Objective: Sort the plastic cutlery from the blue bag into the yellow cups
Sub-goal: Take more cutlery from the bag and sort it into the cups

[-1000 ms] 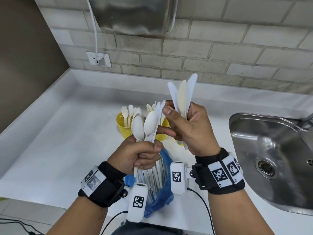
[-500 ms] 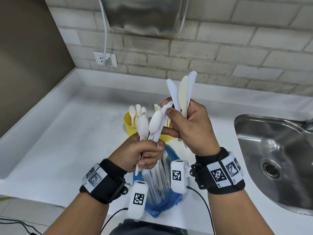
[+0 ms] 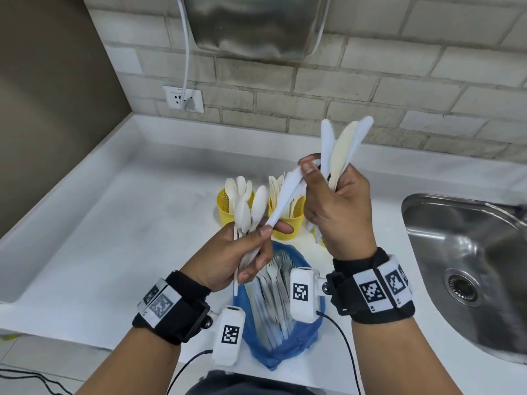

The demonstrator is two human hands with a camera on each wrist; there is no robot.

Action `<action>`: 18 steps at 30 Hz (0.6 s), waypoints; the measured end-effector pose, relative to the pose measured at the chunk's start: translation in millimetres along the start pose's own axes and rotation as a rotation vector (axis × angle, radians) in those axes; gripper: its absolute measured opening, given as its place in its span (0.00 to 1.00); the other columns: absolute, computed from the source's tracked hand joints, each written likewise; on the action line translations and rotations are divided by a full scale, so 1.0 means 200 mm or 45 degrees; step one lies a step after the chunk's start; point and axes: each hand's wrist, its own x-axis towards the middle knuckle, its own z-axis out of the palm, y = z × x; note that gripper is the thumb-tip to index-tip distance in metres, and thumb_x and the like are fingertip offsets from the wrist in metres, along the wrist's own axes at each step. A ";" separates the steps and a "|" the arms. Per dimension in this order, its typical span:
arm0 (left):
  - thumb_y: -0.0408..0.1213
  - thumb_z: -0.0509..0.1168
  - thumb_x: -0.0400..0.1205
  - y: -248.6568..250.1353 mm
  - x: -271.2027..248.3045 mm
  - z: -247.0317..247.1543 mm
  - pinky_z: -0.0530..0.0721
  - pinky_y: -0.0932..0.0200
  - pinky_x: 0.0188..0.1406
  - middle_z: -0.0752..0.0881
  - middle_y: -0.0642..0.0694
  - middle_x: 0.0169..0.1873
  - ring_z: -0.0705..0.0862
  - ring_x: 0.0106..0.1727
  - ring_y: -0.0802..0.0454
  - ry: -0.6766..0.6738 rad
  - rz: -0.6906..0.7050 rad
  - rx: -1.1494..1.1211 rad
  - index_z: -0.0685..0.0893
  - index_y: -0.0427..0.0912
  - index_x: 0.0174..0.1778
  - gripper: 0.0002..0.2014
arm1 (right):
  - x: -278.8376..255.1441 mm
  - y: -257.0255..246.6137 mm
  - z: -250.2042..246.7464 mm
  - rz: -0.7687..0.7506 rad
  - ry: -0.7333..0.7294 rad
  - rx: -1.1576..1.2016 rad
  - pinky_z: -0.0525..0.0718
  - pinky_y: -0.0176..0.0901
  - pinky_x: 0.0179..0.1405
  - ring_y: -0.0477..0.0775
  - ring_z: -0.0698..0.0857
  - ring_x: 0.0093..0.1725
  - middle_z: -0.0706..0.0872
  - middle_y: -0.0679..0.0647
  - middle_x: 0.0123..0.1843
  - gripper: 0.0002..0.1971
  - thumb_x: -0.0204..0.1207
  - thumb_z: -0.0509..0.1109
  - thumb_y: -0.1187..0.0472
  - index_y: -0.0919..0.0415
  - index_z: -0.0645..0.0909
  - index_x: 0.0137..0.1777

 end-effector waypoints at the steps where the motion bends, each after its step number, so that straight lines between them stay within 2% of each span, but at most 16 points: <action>1: 0.45 0.60 0.91 0.00 0.00 0.00 0.67 0.65 0.19 0.75 0.44 0.24 0.64 0.16 0.55 0.050 0.009 0.058 0.87 0.41 0.66 0.16 | 0.01 0.01 -0.01 0.012 0.051 0.036 0.66 0.38 0.23 0.47 0.65 0.18 0.71 0.45 0.22 0.05 0.85 0.70 0.61 0.59 0.85 0.48; 4: 0.47 0.58 0.90 0.00 0.01 0.00 0.66 0.63 0.22 0.73 0.45 0.24 0.64 0.18 0.52 0.166 0.036 0.232 0.89 0.45 0.64 0.17 | 0.01 0.02 -0.02 0.075 0.084 0.173 0.62 0.37 0.19 0.47 0.62 0.16 0.69 0.52 0.22 0.07 0.87 0.69 0.65 0.58 0.86 0.47; 7: 0.46 0.59 0.91 0.01 0.02 0.02 0.65 0.57 0.24 0.71 0.45 0.23 0.64 0.21 0.49 0.212 0.073 0.342 0.90 0.48 0.61 0.15 | -0.03 0.06 -0.01 0.126 -0.036 0.119 0.62 0.36 0.18 0.47 0.63 0.17 0.81 0.66 0.35 0.06 0.85 0.71 0.64 0.65 0.87 0.50; 10: 0.48 0.61 0.89 0.02 0.03 0.04 0.65 0.55 0.25 0.69 0.45 0.24 0.64 0.23 0.49 0.285 0.089 0.385 0.92 0.49 0.59 0.15 | -0.06 0.09 0.00 0.171 -0.112 0.091 0.62 0.36 0.17 0.49 0.63 0.15 0.81 0.71 0.32 0.13 0.84 0.71 0.59 0.70 0.86 0.45; 11: 0.49 0.62 0.88 0.02 0.03 0.04 0.66 0.55 0.25 0.68 0.45 0.24 0.65 0.23 0.50 0.319 0.086 0.406 0.91 0.46 0.59 0.16 | -0.06 0.09 0.01 0.171 -0.103 0.109 0.63 0.36 0.17 0.49 0.64 0.15 0.82 0.72 0.32 0.14 0.85 0.70 0.58 0.70 0.86 0.45; 13: 0.53 0.64 0.84 0.02 0.02 0.04 0.68 0.56 0.27 0.70 0.51 0.22 0.67 0.24 0.54 0.392 0.081 0.461 0.88 0.33 0.60 0.25 | -0.05 0.09 0.01 0.160 -0.043 0.172 0.66 0.36 0.18 0.49 0.66 0.15 0.84 0.66 0.32 0.15 0.89 0.65 0.58 0.70 0.85 0.47; 14: 0.56 0.65 0.82 0.01 0.02 0.04 0.71 0.55 0.30 0.72 0.54 0.21 0.69 0.24 0.55 0.437 0.081 0.517 0.87 0.32 0.59 0.27 | -0.04 0.09 0.01 0.158 0.002 0.222 0.67 0.36 0.18 0.49 0.66 0.15 0.82 0.65 0.32 0.16 0.90 0.63 0.58 0.70 0.83 0.48; 16: 0.59 0.65 0.80 0.03 0.01 0.06 0.78 0.56 0.36 0.81 0.54 0.25 0.77 0.29 0.54 0.502 0.115 0.642 0.90 0.43 0.58 0.24 | -0.02 0.09 0.01 0.162 0.097 0.348 0.66 0.38 0.19 0.50 0.66 0.17 0.75 0.63 0.29 0.16 0.92 0.61 0.58 0.70 0.80 0.48; 18: 0.55 0.66 0.83 0.04 0.00 0.07 0.81 0.67 0.41 0.88 0.56 0.34 0.83 0.36 0.57 0.531 0.169 0.721 0.89 0.52 0.59 0.16 | 0.00 0.09 0.01 0.186 0.199 0.477 0.66 0.40 0.20 0.52 0.66 0.19 0.73 0.60 0.26 0.15 0.92 0.59 0.58 0.67 0.78 0.48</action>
